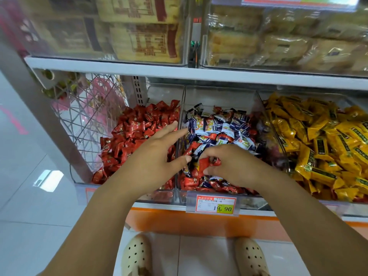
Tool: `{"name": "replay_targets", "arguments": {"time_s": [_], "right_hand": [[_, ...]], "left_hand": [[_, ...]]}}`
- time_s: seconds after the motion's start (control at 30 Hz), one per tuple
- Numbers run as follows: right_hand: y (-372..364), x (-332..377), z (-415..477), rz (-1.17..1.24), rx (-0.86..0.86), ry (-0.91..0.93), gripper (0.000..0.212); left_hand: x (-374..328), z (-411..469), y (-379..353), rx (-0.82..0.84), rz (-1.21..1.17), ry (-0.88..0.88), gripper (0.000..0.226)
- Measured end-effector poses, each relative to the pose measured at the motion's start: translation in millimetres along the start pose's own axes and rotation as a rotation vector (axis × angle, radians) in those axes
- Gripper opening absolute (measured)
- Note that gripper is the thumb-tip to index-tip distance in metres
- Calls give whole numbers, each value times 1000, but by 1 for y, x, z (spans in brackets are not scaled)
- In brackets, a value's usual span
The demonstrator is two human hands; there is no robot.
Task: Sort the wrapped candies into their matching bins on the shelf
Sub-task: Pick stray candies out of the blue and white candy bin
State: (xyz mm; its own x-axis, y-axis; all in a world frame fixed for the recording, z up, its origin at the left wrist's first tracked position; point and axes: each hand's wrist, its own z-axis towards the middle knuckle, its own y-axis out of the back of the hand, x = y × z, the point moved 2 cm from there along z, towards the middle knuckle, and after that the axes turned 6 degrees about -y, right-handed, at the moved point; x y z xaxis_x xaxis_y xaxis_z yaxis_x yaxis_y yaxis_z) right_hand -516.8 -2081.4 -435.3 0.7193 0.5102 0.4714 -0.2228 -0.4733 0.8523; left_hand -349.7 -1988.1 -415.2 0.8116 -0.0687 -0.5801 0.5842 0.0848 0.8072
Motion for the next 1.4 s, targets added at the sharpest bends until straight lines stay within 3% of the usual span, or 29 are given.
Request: {"name": "replay_targets", "arguments": {"time_s": [0.1,0.17,0.23,0.3,0.4,0.67,0.87,0.97,1.13,1.27,1.4], "right_hand": [[16,5,-6,111,9,22,20],[11,14,-8,178,170,11,24],[-3,21,-7,95,293,-9,34],[-12,24,-1,-2,301,-22,47],[-15,25,5,111,320,-53,48],[-26,23,9,154,193,-71,25],[-29,27,7,131,181,-47,36],[-34,29,8,126,98,-22,29],[-30,26,8,355,104,-72,9],[-8,17,8,751,122,-197,19],[11,14,8,1078,122,-201,21]], "left_hand": [[-1,-2,1,0,-1,-2,62],[-1,-3,2,-2,-4,0,62],[-1,-4,2,-6,-9,1,61],[-1,-4,2,-11,-14,1,60],[-1,-6,2,-14,-35,1,58],[2,-7,4,-10,-58,6,55],[2,-4,5,-27,-79,9,52],[1,-3,4,-27,-90,7,52],[5,-3,5,-27,-134,1,50],[10,-3,8,-52,-183,10,49],[8,-5,10,-149,-238,11,46]]}}
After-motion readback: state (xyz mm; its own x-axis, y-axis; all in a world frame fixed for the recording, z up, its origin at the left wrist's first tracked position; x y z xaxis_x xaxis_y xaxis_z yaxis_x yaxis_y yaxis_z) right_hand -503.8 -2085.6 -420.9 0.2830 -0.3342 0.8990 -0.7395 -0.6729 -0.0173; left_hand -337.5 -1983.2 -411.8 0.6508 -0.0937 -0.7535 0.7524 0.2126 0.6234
